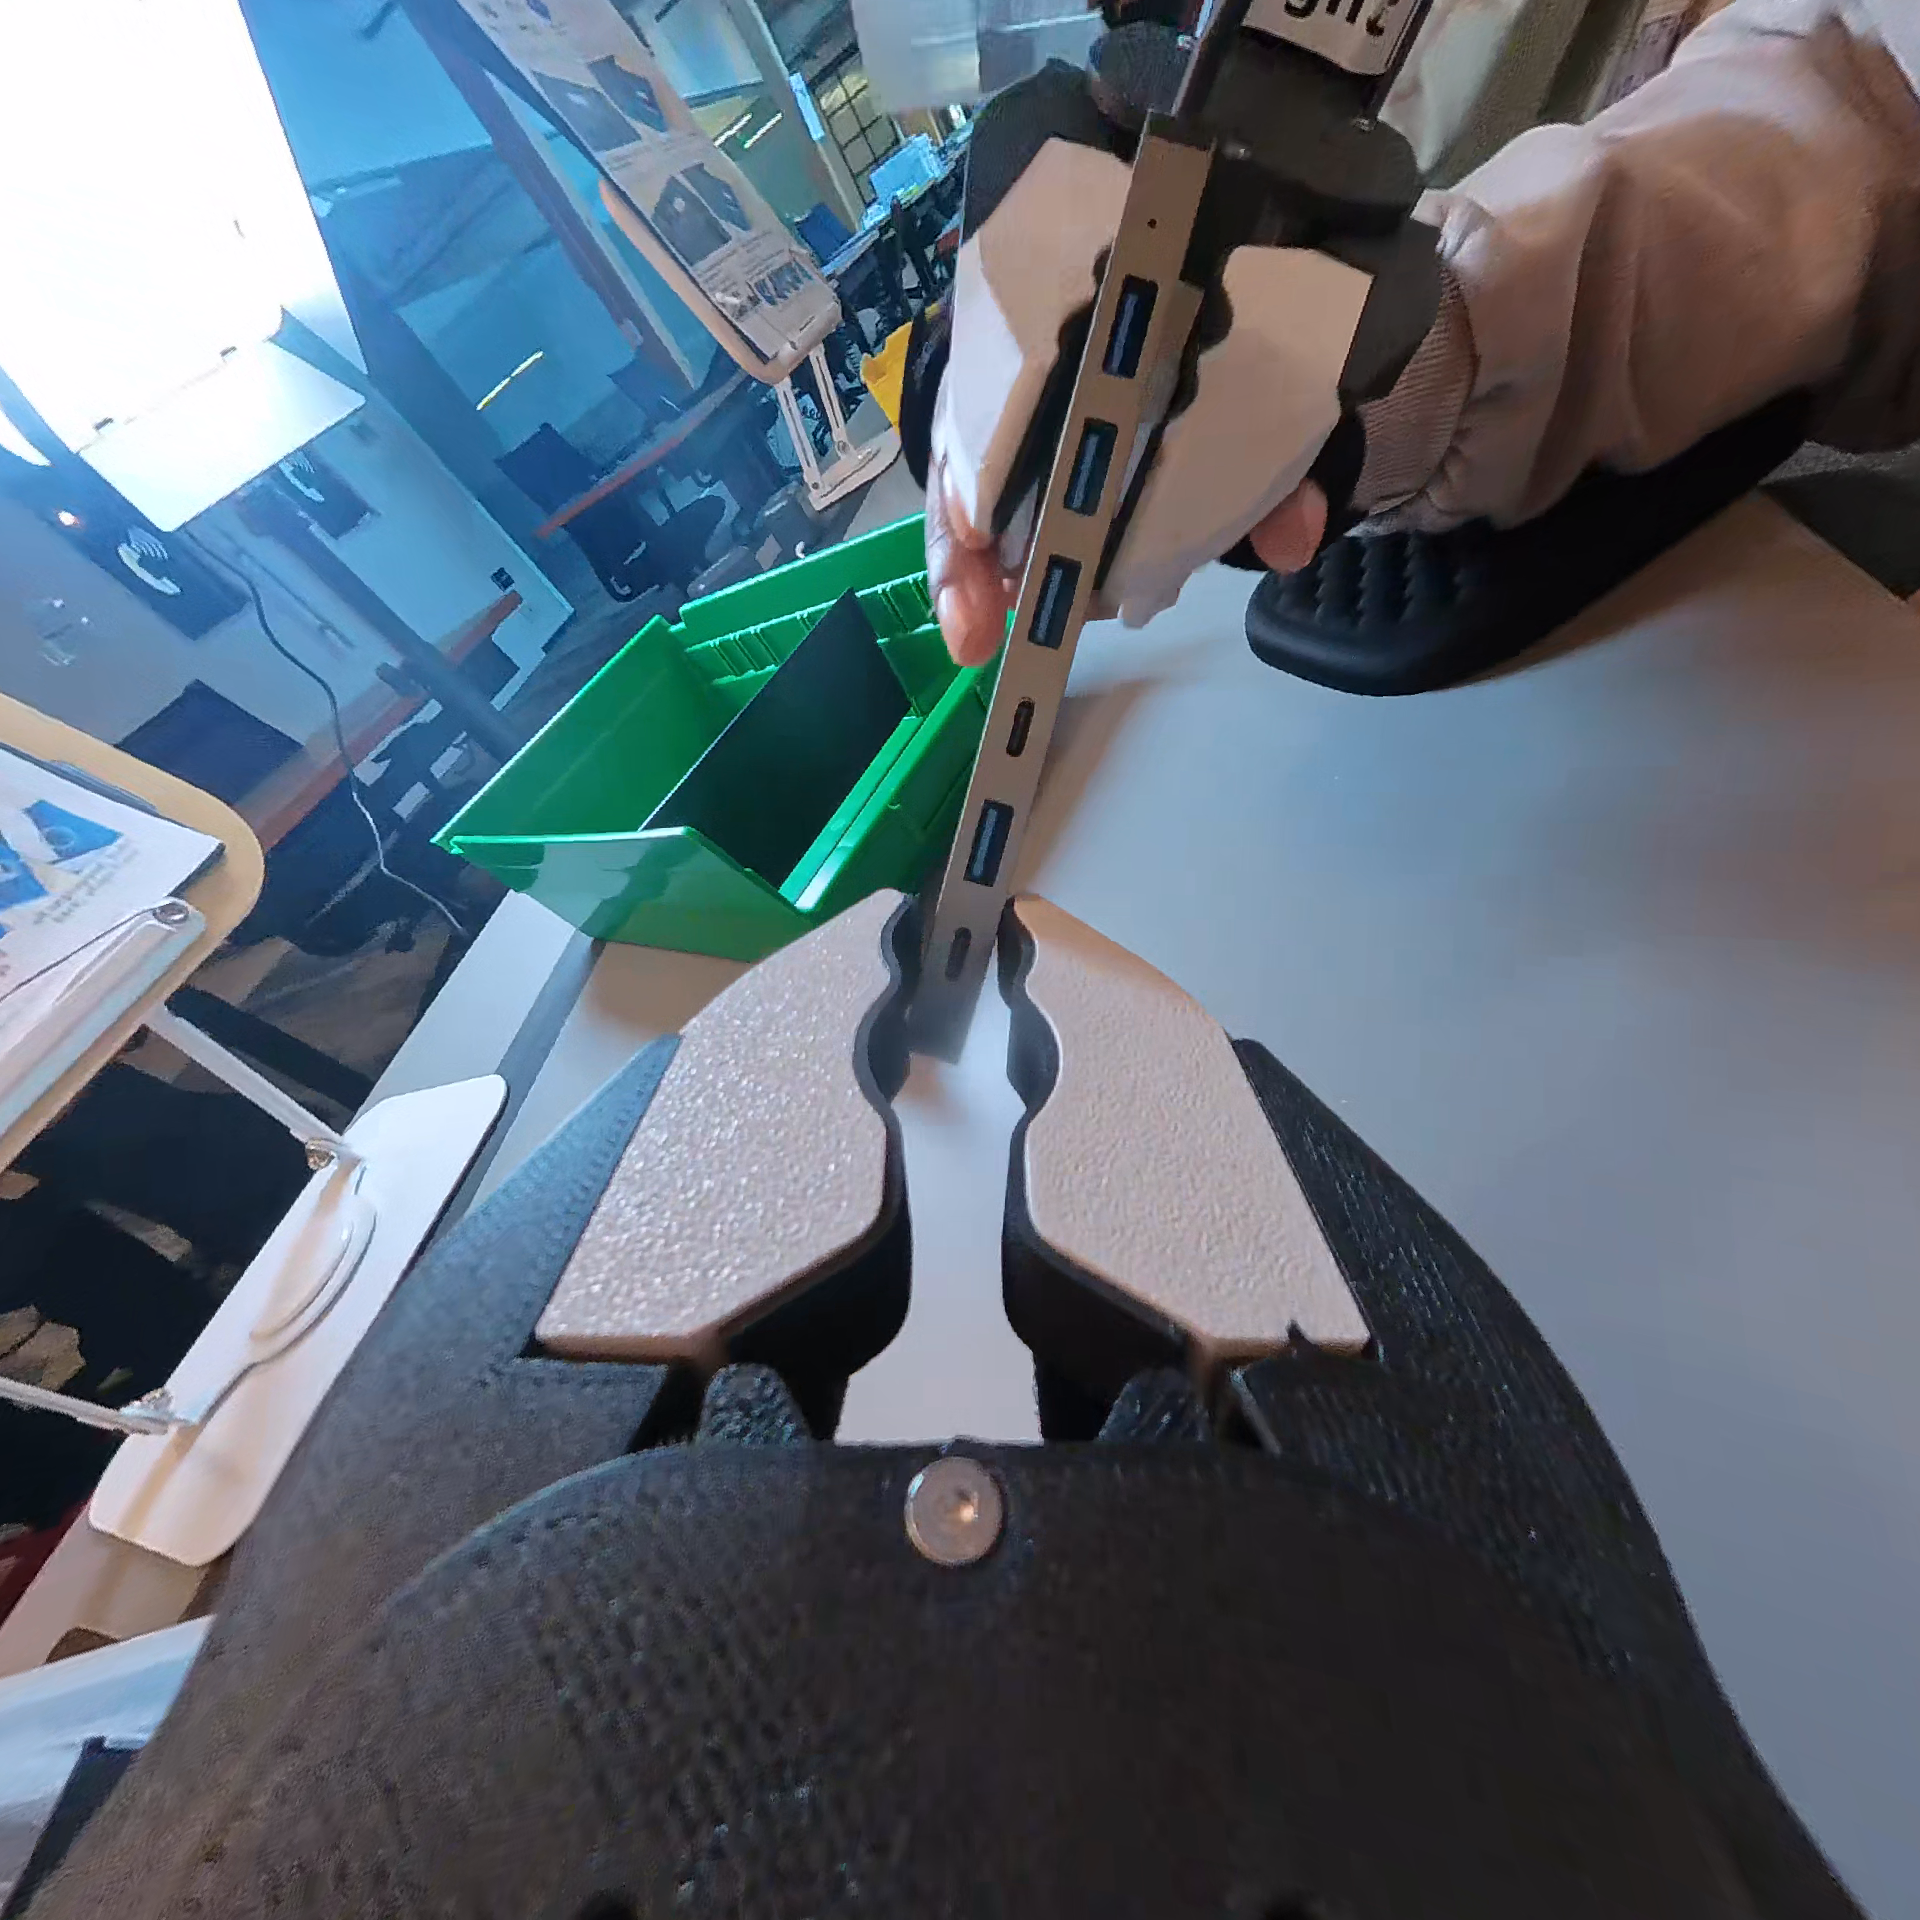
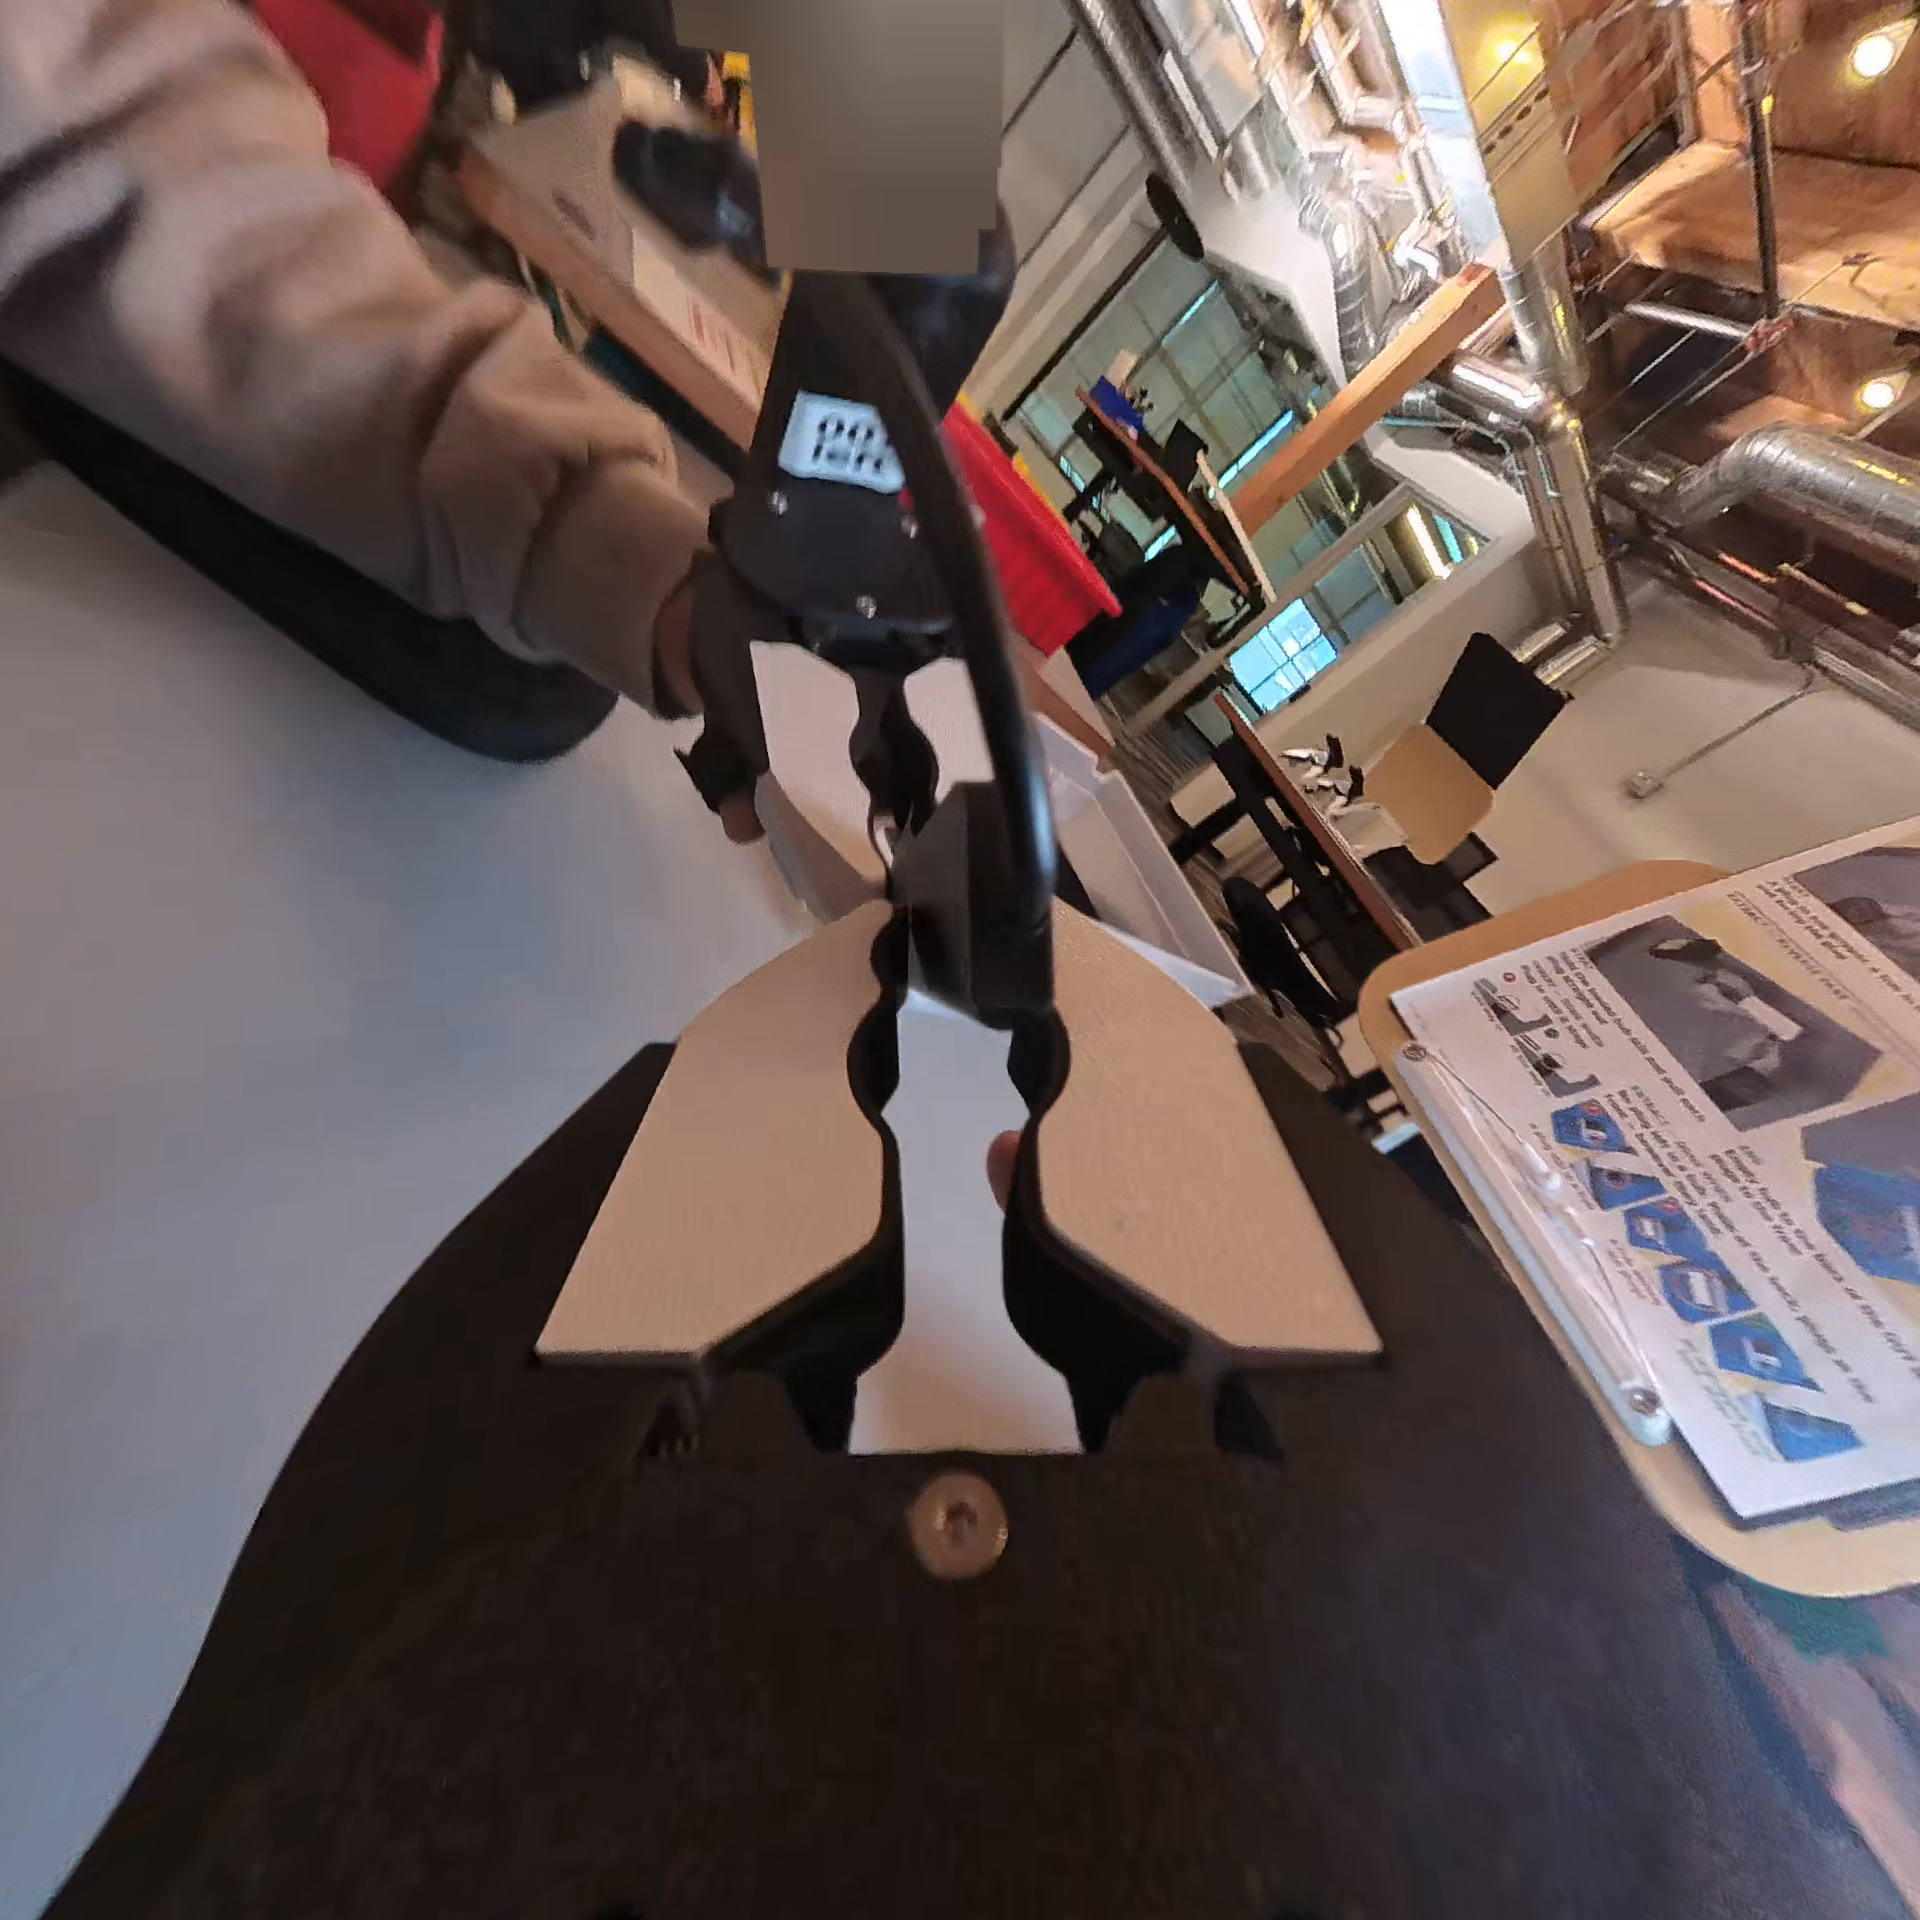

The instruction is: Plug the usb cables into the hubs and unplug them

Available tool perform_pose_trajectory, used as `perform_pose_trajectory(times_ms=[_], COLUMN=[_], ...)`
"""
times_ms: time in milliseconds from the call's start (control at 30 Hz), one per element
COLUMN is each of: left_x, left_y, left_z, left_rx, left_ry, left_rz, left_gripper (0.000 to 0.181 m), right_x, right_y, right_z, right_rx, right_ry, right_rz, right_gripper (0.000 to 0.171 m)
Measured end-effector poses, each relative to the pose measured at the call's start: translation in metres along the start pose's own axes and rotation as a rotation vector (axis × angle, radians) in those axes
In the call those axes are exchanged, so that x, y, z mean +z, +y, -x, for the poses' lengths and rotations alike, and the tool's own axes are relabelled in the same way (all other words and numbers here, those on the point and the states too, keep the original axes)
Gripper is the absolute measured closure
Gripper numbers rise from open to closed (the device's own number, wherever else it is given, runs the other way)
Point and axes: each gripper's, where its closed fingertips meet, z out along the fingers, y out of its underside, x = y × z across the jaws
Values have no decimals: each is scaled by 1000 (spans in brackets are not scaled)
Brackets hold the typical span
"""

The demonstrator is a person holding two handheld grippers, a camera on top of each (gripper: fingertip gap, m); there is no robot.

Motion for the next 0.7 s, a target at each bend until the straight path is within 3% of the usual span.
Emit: perform_pose_trajectory(times_ms=[233, 533, 600, 700], left_x=[2, 4, -10, -62], left_y=[-4, 4, -5, -4], left_z=[-10, -6, 16, 86], left_rx=[65, -22, -60, -87], left_ry=[23, 16, -58, -364], left_rz=[-20, 18, -12, 52], left_gripper=[167, 163, 163, 162], right_x=[10, 10, 3, -16], right_y=[9, 19, 15, 14], right_z=[15, 13, -3, -32], right_rx=[-90, -23, -11, 62], right_ry=[-15, -24, 36, 124], right_rz=[75, 137, 134, 111], right_gripper=[154, 161, 161, 160])
